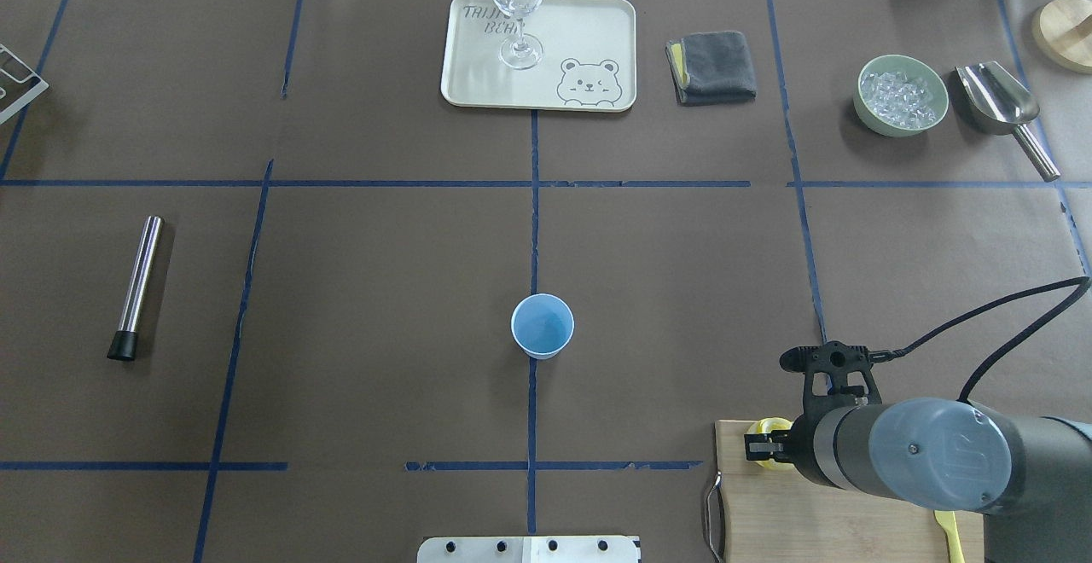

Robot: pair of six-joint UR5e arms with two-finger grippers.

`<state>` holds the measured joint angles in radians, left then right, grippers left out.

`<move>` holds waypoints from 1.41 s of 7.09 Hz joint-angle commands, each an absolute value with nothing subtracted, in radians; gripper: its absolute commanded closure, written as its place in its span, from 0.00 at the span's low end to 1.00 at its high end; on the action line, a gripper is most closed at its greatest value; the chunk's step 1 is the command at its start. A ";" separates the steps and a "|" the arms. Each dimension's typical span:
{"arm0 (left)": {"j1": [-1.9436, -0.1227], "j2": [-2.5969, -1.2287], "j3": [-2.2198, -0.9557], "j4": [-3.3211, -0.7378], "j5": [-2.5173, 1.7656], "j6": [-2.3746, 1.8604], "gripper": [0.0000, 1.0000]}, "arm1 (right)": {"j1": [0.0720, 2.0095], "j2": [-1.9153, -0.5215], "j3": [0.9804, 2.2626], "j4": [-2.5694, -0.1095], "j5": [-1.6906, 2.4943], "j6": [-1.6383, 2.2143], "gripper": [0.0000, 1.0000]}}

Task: Squeeze lemon into cup
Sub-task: 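Lower the right gripper and pinch the yellow lemon slice, then carry the lemon slice with the right gripper over the blue cup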

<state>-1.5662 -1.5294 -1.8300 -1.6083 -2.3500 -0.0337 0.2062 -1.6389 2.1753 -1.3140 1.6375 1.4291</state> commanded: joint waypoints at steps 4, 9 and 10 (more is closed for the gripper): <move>-1.566 -1.529 -1.825 -1.608 -2.350 -0.034 0.00 | 0.221 -1.625 2.253 -1.316 1.669 1.430 0.60; -1.566 -1.529 -1.807 -1.609 -2.352 -0.032 0.00 | 0.350 -1.403 2.232 -1.353 1.752 1.431 0.60; -1.566 -1.529 -1.807 -1.609 -2.352 -0.032 0.00 | 0.376 -1.270 2.209 -1.474 1.753 1.431 0.60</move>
